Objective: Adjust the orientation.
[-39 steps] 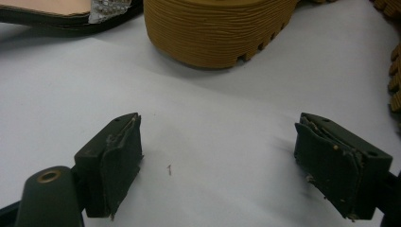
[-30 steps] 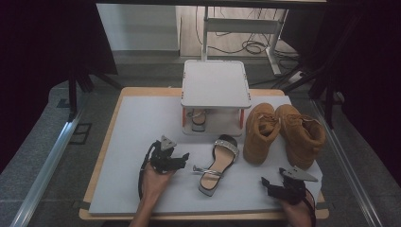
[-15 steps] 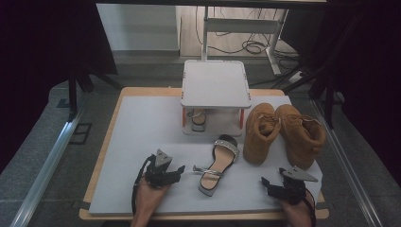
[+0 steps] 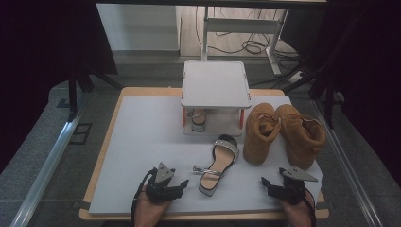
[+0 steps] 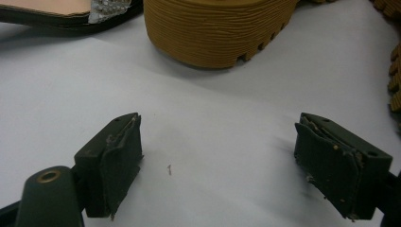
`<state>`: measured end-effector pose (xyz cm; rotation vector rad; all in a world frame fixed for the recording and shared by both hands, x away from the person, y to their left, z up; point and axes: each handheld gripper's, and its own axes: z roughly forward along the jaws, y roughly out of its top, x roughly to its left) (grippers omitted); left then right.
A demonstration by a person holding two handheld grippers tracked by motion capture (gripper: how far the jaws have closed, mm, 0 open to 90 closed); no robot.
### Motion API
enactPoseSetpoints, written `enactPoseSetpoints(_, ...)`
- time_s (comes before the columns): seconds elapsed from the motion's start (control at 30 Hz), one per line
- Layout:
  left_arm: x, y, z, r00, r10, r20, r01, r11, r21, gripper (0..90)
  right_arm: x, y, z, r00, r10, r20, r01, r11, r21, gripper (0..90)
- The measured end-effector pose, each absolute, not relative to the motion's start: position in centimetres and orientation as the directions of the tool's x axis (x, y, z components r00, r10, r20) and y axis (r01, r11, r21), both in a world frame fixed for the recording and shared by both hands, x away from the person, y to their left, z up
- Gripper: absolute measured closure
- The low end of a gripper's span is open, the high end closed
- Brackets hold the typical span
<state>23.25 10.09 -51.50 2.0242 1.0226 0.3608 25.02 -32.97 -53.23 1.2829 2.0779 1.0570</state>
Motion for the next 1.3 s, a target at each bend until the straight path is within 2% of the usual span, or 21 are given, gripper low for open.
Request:
enactPoseSetpoints(0.27,22.0,8.5,-51.7,0.662,0.739,-0.125,0.528,-0.341,0.777,29.1,25.0,-33.0,-53.2,-0.448,0.894,0.000,0.527,0.264,0.808,15.9)
enactPoseSetpoints(0.9,22.1,5.2,-51.7,0.704,0.697,-0.138,0.521,-0.375,0.767,21.2,25.0,-33.0,-53.2,-0.448,0.894,0.000,0.526,0.264,0.808,15.9)
enactPoseSetpoints(1.3,22.6,3.1,-51.8,0.703,0.698,-0.137,0.525,-0.380,0.762,19.7,25.0,-33.0,-53.2,-0.448,0.894,0.000,0.527,0.263,0.808,15.9)
